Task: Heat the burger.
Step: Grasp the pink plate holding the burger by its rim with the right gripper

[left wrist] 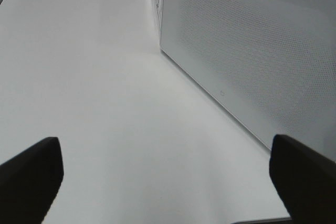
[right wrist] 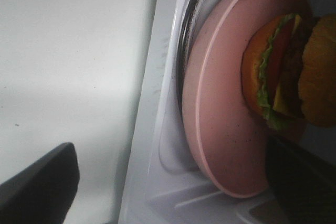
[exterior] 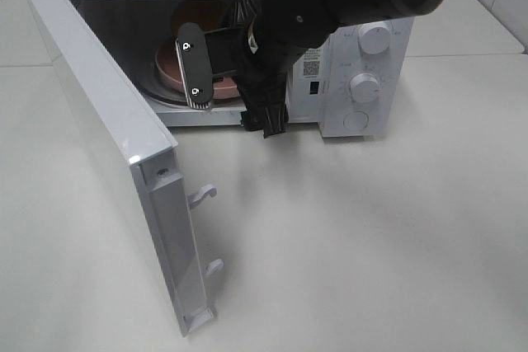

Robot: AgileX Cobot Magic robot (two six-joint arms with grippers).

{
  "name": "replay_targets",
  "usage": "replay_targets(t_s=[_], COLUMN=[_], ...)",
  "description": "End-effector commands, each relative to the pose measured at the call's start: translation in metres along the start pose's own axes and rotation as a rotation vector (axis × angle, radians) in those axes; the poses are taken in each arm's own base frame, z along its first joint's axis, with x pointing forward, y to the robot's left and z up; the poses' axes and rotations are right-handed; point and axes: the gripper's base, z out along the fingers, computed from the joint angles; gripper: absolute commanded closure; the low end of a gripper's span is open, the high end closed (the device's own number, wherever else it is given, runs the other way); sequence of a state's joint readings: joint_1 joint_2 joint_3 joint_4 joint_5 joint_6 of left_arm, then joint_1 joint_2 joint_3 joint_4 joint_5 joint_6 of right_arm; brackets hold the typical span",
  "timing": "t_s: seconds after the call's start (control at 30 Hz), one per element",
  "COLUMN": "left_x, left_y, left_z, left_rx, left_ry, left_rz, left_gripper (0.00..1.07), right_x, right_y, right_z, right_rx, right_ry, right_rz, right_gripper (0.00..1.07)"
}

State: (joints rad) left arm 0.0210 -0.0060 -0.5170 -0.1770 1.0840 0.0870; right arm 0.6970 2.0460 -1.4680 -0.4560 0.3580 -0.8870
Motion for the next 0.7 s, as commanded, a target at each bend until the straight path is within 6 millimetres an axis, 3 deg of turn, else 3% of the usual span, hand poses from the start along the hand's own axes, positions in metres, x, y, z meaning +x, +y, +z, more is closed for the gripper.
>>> replay_targets(t_s=[0.03,0.23,0.7], left_x=[-0.001,-0.001,-0.001], left_y=[-0.001,-0.001,-0.001], left_z=[0.0,0.0,0.0], left_rx=[0.003,0.003,0.003], left_ry=[-0.018,-0.018,-0.018], left_rz=[-0.007,-0.007,-0.007], left_gripper=[0.06,0.06,0.06], right_x=[-0.005,-0.002,0.014], right_y=[-0.003,-0.006,-0.008], right_z=[0.017,0.044,0.079], right_rx=[0.014,0.019,0.013], right_ry=[-0.013,-0.015,0.002], right_rz=[0.002,0.036,0.11], right_gripper=[0.18,0.19,0.23])
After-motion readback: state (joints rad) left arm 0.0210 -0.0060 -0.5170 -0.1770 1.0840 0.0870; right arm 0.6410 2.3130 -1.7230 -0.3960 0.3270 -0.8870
